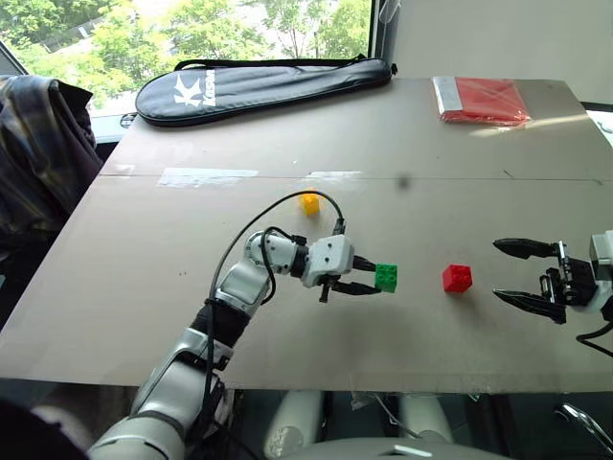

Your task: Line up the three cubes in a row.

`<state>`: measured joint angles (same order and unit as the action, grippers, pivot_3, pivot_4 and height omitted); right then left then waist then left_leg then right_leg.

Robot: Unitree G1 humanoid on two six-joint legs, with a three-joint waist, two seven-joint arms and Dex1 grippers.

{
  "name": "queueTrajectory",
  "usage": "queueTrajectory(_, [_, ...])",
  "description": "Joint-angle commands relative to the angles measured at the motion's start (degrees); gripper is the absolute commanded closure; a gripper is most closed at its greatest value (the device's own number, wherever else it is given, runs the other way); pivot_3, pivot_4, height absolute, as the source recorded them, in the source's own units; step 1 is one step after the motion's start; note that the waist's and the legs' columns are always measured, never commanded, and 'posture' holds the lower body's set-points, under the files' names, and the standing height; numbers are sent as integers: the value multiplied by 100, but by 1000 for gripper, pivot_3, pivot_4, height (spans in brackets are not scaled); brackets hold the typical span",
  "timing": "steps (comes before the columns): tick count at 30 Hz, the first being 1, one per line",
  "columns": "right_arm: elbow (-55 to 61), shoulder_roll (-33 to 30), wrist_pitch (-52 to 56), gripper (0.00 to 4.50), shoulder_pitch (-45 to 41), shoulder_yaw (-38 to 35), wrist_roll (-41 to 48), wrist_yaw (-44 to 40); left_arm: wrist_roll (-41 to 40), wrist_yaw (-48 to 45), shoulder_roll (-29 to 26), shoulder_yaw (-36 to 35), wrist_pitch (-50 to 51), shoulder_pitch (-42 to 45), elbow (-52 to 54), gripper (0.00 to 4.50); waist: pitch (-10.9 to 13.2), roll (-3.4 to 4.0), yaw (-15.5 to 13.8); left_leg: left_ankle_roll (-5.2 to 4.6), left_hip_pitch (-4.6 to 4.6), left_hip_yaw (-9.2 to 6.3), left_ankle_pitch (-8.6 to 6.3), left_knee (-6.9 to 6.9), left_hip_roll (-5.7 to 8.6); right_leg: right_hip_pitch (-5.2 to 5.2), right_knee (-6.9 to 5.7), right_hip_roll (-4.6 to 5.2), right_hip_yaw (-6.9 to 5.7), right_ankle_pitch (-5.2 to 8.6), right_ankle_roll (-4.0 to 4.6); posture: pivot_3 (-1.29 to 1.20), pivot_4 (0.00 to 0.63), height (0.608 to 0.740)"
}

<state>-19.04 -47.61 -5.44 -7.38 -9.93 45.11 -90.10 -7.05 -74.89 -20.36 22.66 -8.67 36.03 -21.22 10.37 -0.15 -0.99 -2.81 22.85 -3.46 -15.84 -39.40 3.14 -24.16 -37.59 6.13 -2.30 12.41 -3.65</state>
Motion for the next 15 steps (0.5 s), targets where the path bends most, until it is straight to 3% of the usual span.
queueTrajectory(1, [62, -123, -182, 0, 187, -238, 22, -240, 141, 150, 262, 33, -8, 243, -228, 3305, 1, -1, 9, 0, 0, 0, 0, 0, 0, 0, 0, 0, 0, 0, 0, 0, 150, 694])
queueTrajectory(15, [-274, -216, -575, 0, 336, -194, 96, -240, 433, 163, 412, 58, 70, 280, -349, 3305, 2, -3, 16, 0, -6, 0, 0, -2, -1, 0, -9, -4, 3, -2, -4, 0, 150, 694])
